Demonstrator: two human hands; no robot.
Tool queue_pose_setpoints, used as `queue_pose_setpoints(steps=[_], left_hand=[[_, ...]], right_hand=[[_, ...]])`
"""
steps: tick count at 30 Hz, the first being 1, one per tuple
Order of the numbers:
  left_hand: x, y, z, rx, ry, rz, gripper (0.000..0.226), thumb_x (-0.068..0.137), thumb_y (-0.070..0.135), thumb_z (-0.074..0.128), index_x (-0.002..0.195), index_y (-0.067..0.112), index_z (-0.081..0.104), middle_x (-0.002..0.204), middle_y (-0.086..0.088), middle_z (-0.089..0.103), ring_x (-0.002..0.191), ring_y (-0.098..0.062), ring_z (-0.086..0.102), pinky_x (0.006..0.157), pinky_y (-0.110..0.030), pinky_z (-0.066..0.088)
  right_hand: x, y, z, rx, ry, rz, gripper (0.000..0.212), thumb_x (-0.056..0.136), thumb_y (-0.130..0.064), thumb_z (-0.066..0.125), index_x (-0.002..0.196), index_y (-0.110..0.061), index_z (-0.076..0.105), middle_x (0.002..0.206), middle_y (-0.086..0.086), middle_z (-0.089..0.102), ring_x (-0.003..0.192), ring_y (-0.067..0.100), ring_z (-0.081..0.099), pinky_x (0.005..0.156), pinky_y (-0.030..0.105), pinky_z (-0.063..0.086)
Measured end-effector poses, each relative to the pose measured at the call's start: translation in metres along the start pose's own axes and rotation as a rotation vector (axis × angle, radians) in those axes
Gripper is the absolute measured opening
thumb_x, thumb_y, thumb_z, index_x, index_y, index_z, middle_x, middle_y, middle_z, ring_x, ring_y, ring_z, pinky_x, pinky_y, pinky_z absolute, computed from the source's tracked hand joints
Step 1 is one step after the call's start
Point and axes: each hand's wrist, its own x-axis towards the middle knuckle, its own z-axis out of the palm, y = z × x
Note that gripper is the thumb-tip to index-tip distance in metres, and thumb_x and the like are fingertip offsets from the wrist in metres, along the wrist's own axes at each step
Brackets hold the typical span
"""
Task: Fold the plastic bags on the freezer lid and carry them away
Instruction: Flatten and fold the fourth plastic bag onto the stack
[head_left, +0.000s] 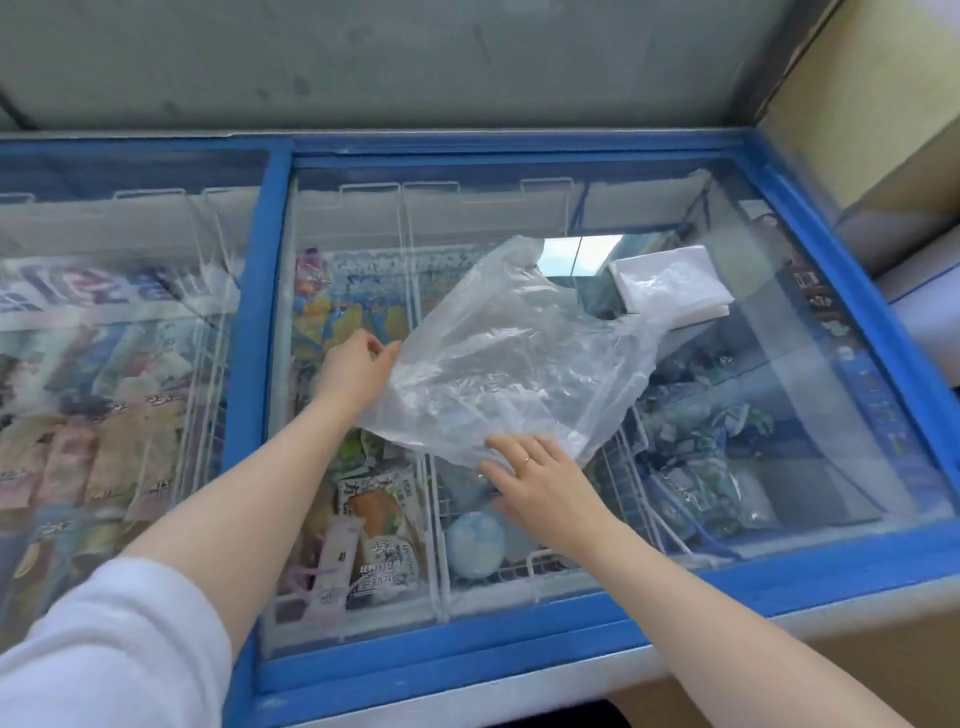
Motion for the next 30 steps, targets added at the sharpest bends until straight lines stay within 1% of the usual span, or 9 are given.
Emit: queue_pose_setpoints(steps=[2, 5, 10, 15, 19, 22, 25, 27, 30], left_hand=[[-0.009, -0.005, -0.001, 0.000, -0.071, -0.070, 0.042, 0.089, 0.055, 0.046, 0.083, 0.014, 0.047, 0.074, 0.002, 0.048, 0.069, -0.018, 0.047, 0.055, -0.032, 0.032], [-0.033, -0.010, -0.001, 0.050, -0.207, -0.152, 0.055, 0.081, 0.067, 0.047, 0.068, 0.014, 0.041, 0.062, 0.000, 0.041, 0.055, -0.016, 0.041, 0.049, -0.029, 0.027], [-0.064, -0.011, 0.018, -0.162, -0.315, -0.130, 0.025, 0.090, 0.031, 0.058, 0.097, 0.007, 0.060, 0.089, -0.010, 0.068, 0.066, -0.021, 0.065, 0.063, -0.033, 0.055], [-0.070, -0.003, 0.025, -0.373, -0.226, -0.125, 0.020, 0.092, 0.028, 0.056, 0.096, 0.010, 0.055, 0.073, -0.006, 0.056, 0.048, -0.014, 0.048, 0.045, -0.025, 0.039], [-0.057, -0.001, 0.015, -0.585, -0.180, -0.189, 0.018, 0.090, 0.024, 0.060, 0.092, 0.006, 0.058, 0.072, -0.005, 0.050, 0.050, -0.014, 0.039, 0.044, -0.023, 0.033], [-0.044, 0.004, 0.004, -0.564, -0.055, -0.146, 0.023, 0.089, 0.021, 0.061, 0.103, 0.005, 0.055, 0.089, -0.011, 0.058, 0.058, -0.015, 0.048, 0.049, -0.022, 0.042], [-0.035, 0.006, -0.001, -0.508, 0.041, -0.086, 0.055, 0.087, 0.015, 0.064, 0.134, 0.013, 0.036, 0.126, -0.011, 0.049, 0.101, -0.022, 0.055, 0.083, -0.029, 0.045], [-0.037, 0.005, -0.003, -0.335, 0.100, 0.038, 0.070, 0.088, 0.009, 0.061, 0.145, 0.016, 0.020, 0.146, -0.010, 0.028, 0.131, -0.024, 0.034, 0.106, -0.035, 0.032], [-0.058, 0.003, 0.006, 0.009, 0.212, 0.343, 0.057, 0.090, 0.010, 0.056, 0.141, 0.007, 0.031, 0.151, -0.014, 0.018, 0.139, -0.029, 0.017, 0.114, -0.041, 0.016]], right_hand=[[-0.005, 0.000, 0.002, 0.039, 0.070, 0.080, 0.064, 0.061, -0.017, 0.085, 0.112, -0.010, 0.046, 0.124, 0.014, 0.043, 0.109, 0.026, 0.048, 0.087, 0.032, 0.049], [-0.007, 0.004, -0.007, 0.144, 0.146, 0.282, 0.061, 0.076, -0.023, 0.077, 0.120, -0.020, 0.034, 0.137, 0.014, 0.037, 0.120, 0.025, 0.050, 0.094, 0.030, 0.046], [-0.031, 0.013, -0.004, 0.271, 0.350, 0.683, 0.061, 0.072, -0.021, 0.079, 0.119, -0.009, 0.043, 0.132, 0.015, 0.036, 0.120, 0.035, 0.043, 0.097, 0.043, 0.041], [-0.040, 0.011, -0.016, 0.682, 0.497, 0.981, 0.015, 0.087, -0.019, 0.064, 0.089, -0.009, 0.054, 0.084, 0.004, 0.053, 0.075, 0.018, 0.049, 0.066, 0.024, 0.034], [-0.042, 0.018, -0.024, 0.766, 0.615, 0.954, 0.015, 0.088, -0.009, 0.061, 0.075, -0.009, 0.055, 0.071, 0.008, 0.054, 0.065, 0.017, 0.046, 0.062, 0.031, 0.036], [-0.052, 0.010, -0.024, 0.700, 0.528, 0.833, 0.010, 0.084, -0.002, 0.060, 0.075, -0.007, 0.059, 0.076, 0.008, 0.059, 0.074, 0.023, 0.052, 0.067, 0.032, 0.041], [-0.052, -0.018, -0.019, 0.588, 0.173, 0.395, 0.015, 0.081, -0.007, 0.059, 0.092, -0.012, 0.067, 0.092, 0.003, 0.068, 0.088, 0.023, 0.060, 0.078, 0.038, 0.050], [-0.045, -0.037, -0.015, 0.718, -0.217, 0.234, 0.038, 0.088, -0.010, 0.057, 0.125, -0.020, 0.057, 0.119, -0.003, 0.063, 0.106, 0.012, 0.055, 0.092, 0.029, 0.045], [-0.038, -0.029, -0.016, 0.764, -0.054, 0.328, 0.043, 0.088, -0.010, 0.059, 0.130, -0.018, 0.051, 0.115, -0.001, 0.061, 0.100, 0.010, 0.054, 0.090, 0.034, 0.048]])
